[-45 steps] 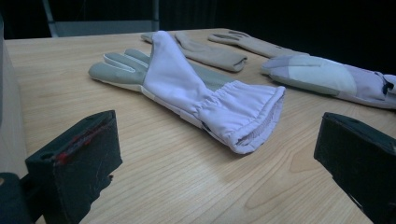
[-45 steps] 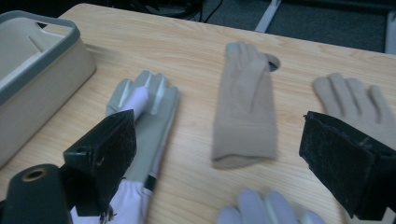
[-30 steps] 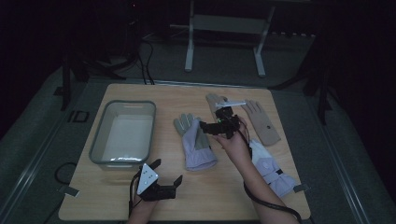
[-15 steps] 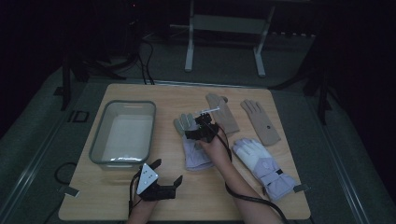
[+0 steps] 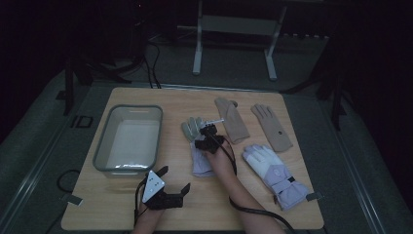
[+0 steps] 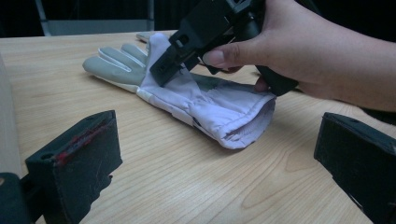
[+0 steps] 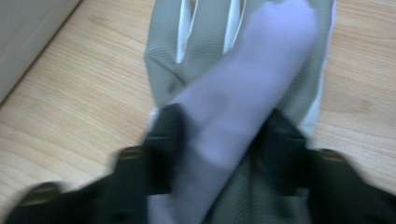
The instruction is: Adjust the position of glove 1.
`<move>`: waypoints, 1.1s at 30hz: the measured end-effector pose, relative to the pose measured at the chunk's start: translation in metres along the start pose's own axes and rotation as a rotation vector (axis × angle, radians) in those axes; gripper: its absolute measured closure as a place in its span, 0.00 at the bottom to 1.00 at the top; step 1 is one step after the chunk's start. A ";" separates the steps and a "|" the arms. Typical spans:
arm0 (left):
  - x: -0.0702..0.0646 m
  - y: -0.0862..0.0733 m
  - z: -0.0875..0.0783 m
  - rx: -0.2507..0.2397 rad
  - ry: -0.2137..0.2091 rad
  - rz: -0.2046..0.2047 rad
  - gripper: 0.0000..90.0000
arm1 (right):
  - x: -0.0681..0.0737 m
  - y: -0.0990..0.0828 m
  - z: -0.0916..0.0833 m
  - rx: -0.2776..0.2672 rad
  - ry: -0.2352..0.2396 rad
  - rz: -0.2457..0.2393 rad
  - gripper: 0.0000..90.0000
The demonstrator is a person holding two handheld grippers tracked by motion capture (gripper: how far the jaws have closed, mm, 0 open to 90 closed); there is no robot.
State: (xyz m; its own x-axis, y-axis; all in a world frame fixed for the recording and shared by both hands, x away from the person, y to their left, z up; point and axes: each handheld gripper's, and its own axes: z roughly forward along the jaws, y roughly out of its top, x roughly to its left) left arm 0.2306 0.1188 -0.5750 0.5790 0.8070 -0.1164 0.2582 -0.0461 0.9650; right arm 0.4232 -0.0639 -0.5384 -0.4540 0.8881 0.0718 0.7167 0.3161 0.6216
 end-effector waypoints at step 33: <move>-0.002 0.000 0.000 -0.008 0.001 0.004 0.01 | 0.003 -0.050 -0.046 -0.031 -0.093 0.213 0.83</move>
State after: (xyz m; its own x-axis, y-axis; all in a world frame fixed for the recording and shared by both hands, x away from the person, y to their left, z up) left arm 0.2297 0.1173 -0.5750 0.5793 0.8074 -0.1123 0.2494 -0.0444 0.9674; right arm 0.3616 -0.0920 -0.5334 -0.2420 0.9612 0.1323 0.7741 0.1091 0.6236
